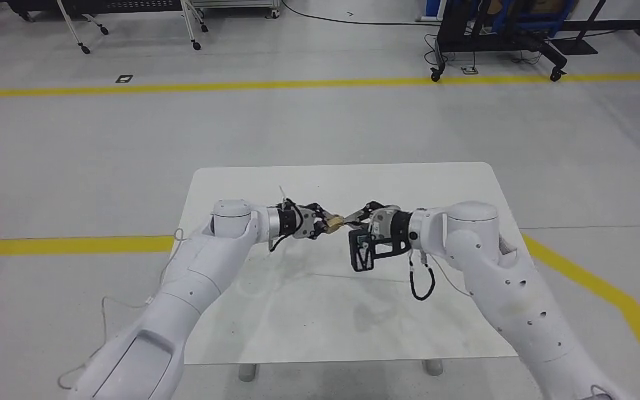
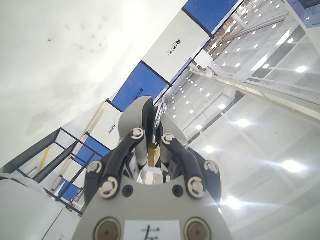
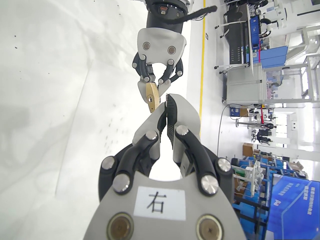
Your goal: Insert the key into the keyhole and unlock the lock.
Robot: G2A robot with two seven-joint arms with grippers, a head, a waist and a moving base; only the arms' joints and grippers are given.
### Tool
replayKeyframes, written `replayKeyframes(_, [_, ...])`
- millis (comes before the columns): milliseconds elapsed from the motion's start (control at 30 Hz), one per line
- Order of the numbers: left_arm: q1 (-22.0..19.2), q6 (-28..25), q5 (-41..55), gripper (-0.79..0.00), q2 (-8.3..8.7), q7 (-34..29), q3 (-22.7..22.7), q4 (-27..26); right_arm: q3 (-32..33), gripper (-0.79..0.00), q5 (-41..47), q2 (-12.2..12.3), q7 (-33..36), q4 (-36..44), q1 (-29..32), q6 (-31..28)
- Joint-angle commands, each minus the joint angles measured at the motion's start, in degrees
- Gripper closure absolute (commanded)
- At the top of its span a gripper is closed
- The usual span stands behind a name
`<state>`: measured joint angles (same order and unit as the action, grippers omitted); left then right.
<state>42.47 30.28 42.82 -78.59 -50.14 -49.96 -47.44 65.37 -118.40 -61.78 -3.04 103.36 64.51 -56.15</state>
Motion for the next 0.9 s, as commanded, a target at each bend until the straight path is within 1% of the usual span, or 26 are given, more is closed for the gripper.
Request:
replayKeyframes(0, [-0.3,0.3,0.2,0.000,-0.13,0.1,0.0,0.5,-0.5,0.000,-3.3,0.5,-1.6,0.8,0.2,-0.1])
replayKeyframes(167, [-0.9,0.3,0.0,0.000,-0.49,0.1,0.5,1.5,-2.2,0.000,-9.7,1.4,-5.0,1.4,0.5,-0.3])
replayKeyframes(333, [-1.3,0.1,-0.4,0.000,-0.73,-0.2,0.8,2.1,-3.4,0.000,-12.5,1.8,-4.6,0.8,0.0,-0.8])
replayKeyframes(867, [-2.0,-0.2,-1.7,0.000,-1.35,-0.9,1.6,3.4,-6.3,0.000,-10.6,1.5,-1.5,-1.1,-2.6,-0.7])
